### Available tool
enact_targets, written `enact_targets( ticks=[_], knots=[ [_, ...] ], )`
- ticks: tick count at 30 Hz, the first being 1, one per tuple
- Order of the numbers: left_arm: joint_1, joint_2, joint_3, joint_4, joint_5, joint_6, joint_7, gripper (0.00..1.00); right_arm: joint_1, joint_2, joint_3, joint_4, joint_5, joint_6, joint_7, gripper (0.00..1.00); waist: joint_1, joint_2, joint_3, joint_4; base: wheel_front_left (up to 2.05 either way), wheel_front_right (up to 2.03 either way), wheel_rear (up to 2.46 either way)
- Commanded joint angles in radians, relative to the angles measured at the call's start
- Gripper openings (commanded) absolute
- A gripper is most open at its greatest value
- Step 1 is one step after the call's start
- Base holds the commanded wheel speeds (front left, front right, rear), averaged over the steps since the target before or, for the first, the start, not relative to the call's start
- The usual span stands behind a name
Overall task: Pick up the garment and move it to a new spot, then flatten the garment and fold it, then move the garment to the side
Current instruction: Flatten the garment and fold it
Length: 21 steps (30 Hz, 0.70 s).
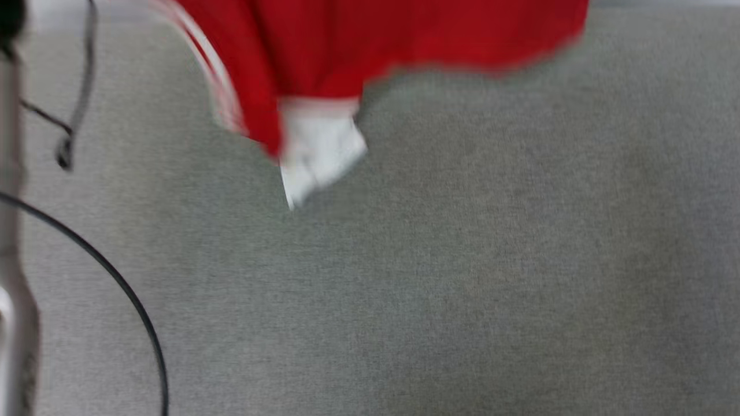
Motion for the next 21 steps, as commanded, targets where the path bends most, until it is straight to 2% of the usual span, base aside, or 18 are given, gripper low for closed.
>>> enact_targets(
  ticks=[1, 7, 13, 21],
  knots=[
    [-0.033, 0.011, 0.004, 0.008, 0.006, 0.001, -0.006, 0.0, -0.029, 0.0, -0.006, 0.005, -0.012, -0.001, -0.009, 0.0, -0.0001, 0.0, 0.035, -0.02, 0.0, 0.0, 0.0],
    [-0.233, 0.05, -0.007, 0.07, 0.02, -0.013, -0.022, 0.0, -0.19, 0.014, -0.032, 0.029, -0.041, -0.001, -0.04, 0.0, -0.0001, 0.0, 0.122, -0.038, 0.0, 0.0, 0.0],
    [-0.363, 0.081, -0.02, 0.106, 0.009, -0.021, -0.025, 0.0, -0.301, 0.018, -0.044, 0.032, -0.064, -0.001, -0.047, 0.0, -0.0001, 0.0, 0.246, -0.039, 0.0, 0.0, 0.0],
    [-0.388, 0.077, -0.043, 0.19, -0.037, -0.026, -0.06, 0.0, -0.343, 0.049, -0.021, 0.089, -0.078, -0.001, -0.067, 0.0, -0.0001, 0.0, 0.339, -0.03, 0.0, 0.0, 0.0]
  ],
)
